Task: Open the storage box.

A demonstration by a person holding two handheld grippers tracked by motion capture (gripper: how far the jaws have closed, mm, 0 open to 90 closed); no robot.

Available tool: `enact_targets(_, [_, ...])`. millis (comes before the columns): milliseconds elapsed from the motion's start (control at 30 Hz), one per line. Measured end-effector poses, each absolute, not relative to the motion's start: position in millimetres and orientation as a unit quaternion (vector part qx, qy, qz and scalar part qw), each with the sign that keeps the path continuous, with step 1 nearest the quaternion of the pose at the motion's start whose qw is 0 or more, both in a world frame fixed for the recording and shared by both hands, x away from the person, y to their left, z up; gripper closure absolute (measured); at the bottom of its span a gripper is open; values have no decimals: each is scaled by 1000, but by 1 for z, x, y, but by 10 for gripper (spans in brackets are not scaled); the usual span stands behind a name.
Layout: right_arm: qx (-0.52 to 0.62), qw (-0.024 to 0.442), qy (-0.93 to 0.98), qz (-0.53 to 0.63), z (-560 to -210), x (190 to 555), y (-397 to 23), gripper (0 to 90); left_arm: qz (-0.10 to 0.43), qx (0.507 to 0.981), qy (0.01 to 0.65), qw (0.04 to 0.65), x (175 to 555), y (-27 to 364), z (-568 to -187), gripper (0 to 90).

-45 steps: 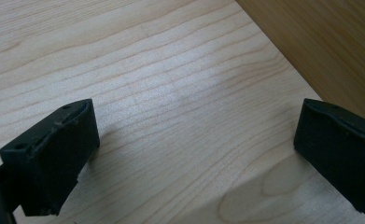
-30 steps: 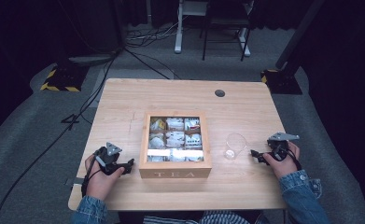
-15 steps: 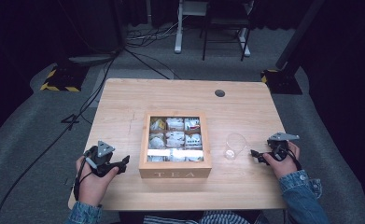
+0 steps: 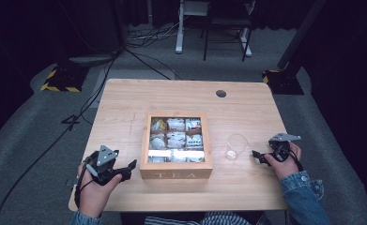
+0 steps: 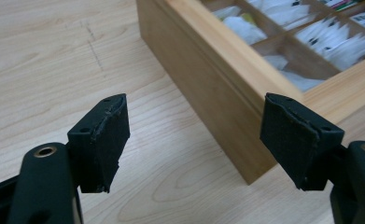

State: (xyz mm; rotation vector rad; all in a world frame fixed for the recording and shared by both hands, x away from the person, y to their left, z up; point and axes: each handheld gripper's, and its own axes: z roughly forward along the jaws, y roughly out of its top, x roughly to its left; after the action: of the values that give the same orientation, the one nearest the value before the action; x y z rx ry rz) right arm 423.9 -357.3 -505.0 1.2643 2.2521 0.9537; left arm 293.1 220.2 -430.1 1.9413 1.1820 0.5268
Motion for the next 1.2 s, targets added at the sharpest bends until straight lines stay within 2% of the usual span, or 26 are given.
enact_targets(300, [451, 193, 803, 340, -505, 424, -357, 44, 173, 781, 439, 409, 283, 201, -429, 244])
enact_targets(567, [451, 193, 803, 340, -505, 424, -357, 44, 172, 813, 420, 366, 286, 189, -438, 223])
enact_targets(833, [451, 193, 803, 340, -505, 424, -357, 44, 155, 818, 424, 357, 290, 187, -446, 226])
enact_targets(1000, [451, 193, 803, 340, -505, 424, -357, 44, 147, 814, 420, 373, 292, 184, -452, 262])
enact_targets(1133, [451, 193, 803, 340, -505, 424, -357, 44, 141, 811, 420, 382, 292, 183, -452, 347])
enact_targets(1200, [451, 193, 803, 340, -505, 424, -357, 44, 141, 813, 417, 381, 292, 183, -452, 350])
